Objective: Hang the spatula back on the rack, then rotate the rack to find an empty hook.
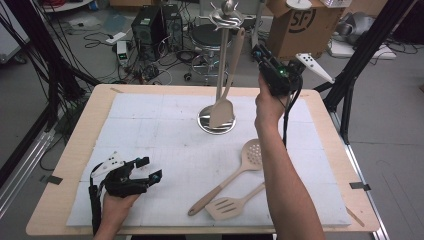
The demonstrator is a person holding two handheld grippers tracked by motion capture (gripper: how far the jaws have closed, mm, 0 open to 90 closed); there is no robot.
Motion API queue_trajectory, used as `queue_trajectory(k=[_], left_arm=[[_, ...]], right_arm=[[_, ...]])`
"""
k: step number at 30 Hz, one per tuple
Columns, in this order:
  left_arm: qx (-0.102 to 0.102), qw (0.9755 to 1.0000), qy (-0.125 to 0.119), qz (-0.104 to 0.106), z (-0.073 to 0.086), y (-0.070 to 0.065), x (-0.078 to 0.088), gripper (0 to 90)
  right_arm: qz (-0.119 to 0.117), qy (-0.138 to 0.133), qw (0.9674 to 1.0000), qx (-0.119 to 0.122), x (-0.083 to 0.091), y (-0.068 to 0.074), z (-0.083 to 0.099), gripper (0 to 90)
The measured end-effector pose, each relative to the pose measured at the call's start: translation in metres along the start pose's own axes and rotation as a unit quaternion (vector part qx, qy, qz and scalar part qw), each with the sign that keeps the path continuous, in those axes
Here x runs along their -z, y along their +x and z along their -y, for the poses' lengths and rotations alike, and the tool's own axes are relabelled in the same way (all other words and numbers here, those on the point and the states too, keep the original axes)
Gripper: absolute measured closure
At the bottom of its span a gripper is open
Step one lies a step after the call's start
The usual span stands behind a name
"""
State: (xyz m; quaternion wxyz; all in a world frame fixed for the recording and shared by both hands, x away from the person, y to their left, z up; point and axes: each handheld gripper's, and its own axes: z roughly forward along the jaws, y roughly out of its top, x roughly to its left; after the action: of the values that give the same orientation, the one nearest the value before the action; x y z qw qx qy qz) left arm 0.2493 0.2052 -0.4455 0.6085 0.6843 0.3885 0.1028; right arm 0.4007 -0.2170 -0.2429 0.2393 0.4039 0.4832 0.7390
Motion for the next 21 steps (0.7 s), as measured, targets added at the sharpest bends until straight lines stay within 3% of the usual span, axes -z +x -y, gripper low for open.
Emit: queue_trajectory(k=[6,10,15,21], left_arm=[[-0.002,1.0000,-0.001,0.002,-0.001,-0.002,0.000,20.4],[-0.003,1.0000,0.000,0.002,0.000,-0.003,0.000,20.4],[-0.002,1.0000,0.000,-0.002,0.000,-0.001,0.002,20.4],[-0.001,1.0000,-0.003,-0.005,0.001,-0.001,0.006,20.4]], right_arm=[[0.009,-0.004,0.9996,-0.027,-0.012,-0.005,-0.005,74.2],[0.012,0.012,0.9997,-0.020,-0.026,-0.003,-0.005,82.9],[0.007,0.011,0.9998,-0.014,-0.038,0.004,-0.007,86.3],[-0.005,0.012,0.9999,-0.010,-0.038,0.015,-0.001,89.3]])
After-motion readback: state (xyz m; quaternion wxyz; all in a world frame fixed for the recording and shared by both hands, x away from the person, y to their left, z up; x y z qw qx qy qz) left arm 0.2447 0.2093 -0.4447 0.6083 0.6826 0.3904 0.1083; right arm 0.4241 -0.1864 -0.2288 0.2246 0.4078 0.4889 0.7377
